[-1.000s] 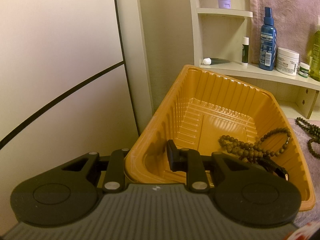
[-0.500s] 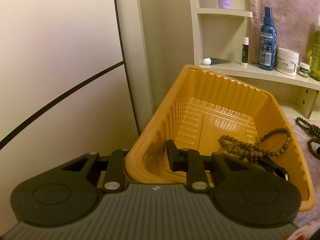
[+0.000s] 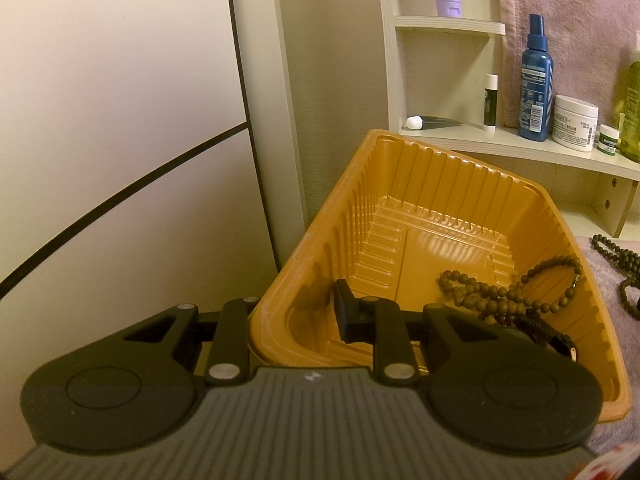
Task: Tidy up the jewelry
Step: 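Reach the right tool to the dark bead bracelet and grasp it, then carry the dark bead bracelet into the orange tray and open the right tool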
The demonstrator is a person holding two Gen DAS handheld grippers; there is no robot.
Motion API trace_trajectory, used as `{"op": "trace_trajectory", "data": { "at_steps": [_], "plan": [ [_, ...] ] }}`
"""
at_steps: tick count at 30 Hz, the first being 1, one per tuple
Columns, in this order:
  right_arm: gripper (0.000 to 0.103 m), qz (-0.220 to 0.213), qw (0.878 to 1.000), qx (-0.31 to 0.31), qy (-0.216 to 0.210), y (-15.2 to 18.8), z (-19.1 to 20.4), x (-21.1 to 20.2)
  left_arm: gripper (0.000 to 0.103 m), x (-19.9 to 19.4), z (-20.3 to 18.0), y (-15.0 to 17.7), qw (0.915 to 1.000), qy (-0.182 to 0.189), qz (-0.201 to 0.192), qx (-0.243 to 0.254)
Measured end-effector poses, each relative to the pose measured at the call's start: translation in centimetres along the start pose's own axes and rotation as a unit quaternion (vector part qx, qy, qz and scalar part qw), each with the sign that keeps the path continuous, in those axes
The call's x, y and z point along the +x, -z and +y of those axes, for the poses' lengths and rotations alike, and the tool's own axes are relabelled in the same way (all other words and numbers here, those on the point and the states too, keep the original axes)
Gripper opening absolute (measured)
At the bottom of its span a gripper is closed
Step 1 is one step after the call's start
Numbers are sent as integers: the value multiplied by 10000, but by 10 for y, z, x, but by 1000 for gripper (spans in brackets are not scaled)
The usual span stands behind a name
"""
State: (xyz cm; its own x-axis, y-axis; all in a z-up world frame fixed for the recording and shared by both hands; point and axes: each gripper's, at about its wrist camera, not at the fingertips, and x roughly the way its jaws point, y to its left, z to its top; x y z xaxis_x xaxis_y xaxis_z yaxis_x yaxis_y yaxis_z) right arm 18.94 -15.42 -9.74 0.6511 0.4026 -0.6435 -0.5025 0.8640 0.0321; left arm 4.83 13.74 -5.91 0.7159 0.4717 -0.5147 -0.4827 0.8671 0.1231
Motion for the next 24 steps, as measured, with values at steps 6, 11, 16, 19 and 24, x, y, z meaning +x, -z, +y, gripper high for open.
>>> {"op": "trace_trajectory", "data": {
  "at_steps": [6, 11, 16, 19, 24],
  "plan": [
    [9, -299, 9992, 79, -250, -7, 3, -17, 22, 0, 0, 0, 10000, 0, 2, -5],
    [9, -601, 9956, 195, -690, -22, 15, -35, 22, 0, 0, 0, 10000, -2, 6, -6],
    [9, -742, 9869, 231, -1416, -35, 42, -46, 22, -1, 0, 0, 10000, 7, 9, -5],
    [9, -709, 9790, 250, -1893, -40, 61, -46, 22, -2, -1, 0, 10000, 14, -2, -12],
    [9, -599, 9673, 128, -2460, -49, 100, -34, 22, -2, 0, 0, 10000, 37, 9, -29]
  ]
}}
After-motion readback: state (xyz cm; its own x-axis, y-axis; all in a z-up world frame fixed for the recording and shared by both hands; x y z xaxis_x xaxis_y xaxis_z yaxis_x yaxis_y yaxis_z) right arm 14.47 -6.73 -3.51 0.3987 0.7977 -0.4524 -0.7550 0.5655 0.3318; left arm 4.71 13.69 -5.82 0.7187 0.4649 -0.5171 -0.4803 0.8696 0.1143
